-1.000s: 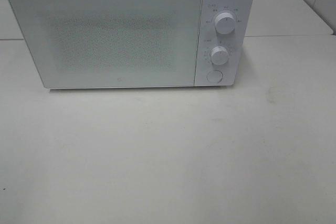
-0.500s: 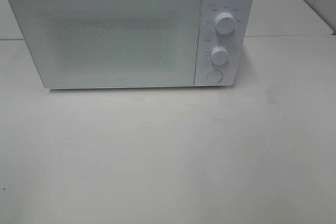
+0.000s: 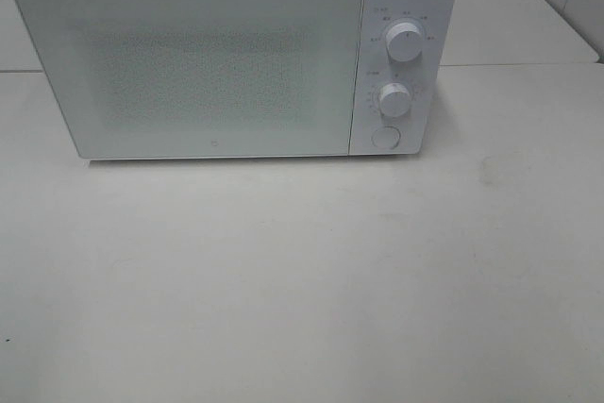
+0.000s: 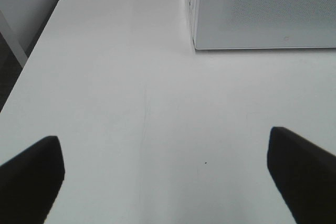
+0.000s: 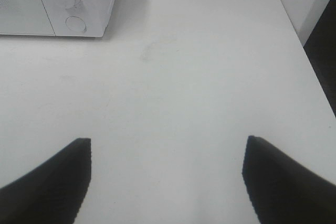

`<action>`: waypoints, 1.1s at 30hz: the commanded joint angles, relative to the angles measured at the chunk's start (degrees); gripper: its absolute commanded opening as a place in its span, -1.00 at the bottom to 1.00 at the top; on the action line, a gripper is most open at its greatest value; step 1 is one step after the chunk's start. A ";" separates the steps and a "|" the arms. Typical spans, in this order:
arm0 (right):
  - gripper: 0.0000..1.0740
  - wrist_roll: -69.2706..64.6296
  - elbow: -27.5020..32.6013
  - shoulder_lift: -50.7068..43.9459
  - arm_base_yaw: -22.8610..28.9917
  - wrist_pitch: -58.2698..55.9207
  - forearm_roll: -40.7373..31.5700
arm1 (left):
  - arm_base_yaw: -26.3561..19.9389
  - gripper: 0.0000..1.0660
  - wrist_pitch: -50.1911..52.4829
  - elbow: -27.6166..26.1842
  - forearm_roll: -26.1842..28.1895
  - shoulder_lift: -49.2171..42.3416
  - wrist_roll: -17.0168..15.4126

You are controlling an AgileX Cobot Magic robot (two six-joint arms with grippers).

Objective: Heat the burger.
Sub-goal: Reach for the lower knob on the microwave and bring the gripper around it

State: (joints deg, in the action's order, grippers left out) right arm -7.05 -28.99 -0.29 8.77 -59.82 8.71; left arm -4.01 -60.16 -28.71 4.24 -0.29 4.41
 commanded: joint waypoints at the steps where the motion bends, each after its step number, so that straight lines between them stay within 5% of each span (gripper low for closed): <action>1: 0.42 0.80 -0.06 -1.49 -0.23 0.34 0.00 | -0.06 0.89 0.69 0.23 0.17 -1.43 -0.52; 17: 0.40 -0.74 -2.06 1.15 0.00 2.18 -0.46 | -0.06 0.89 0.69 0.23 0.17 -1.43 -0.52; 33: 0.39 -0.80 0.97 20.00 0.00 23.03 -0.46 | -0.06 0.89 0.69 0.23 0.17 -1.43 -0.52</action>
State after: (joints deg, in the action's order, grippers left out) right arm -7.33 -29.28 17.82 8.77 -41.20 8.42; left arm -4.01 -60.10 -28.71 4.24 -0.29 4.41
